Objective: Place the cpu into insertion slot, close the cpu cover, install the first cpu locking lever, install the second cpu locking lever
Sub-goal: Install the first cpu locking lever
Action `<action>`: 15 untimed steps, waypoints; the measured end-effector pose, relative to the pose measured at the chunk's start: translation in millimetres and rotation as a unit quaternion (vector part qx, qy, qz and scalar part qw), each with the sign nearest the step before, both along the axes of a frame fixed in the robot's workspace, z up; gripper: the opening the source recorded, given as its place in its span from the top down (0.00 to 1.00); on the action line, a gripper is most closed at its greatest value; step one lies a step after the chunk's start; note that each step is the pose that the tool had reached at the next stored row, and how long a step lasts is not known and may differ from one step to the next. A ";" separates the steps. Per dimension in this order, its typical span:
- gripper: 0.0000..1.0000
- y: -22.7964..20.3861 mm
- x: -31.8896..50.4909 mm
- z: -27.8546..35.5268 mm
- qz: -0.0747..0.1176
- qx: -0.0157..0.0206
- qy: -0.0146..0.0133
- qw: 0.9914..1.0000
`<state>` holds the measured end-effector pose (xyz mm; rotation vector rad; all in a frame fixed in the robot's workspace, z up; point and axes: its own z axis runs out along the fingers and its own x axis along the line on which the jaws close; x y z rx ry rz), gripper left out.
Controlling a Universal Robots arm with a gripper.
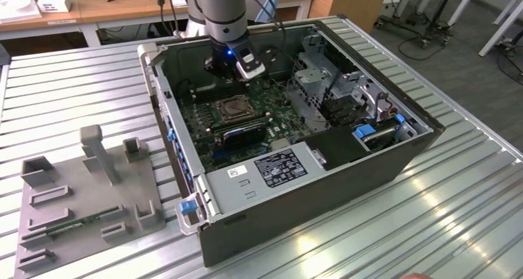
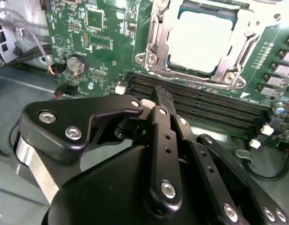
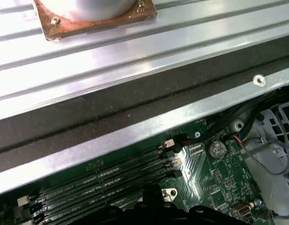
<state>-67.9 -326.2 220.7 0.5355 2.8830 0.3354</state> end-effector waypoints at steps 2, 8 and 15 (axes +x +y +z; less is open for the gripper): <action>0.89 0.0 0.0 -0.1 0.003 -0.011 0.007 1.000; 0.89 0.0 0.0 -0.1 0.029 -0.037 0.017 0.999; 0.89 0.0 0.0 -0.1 0.081 -0.039 0.017 0.996</action>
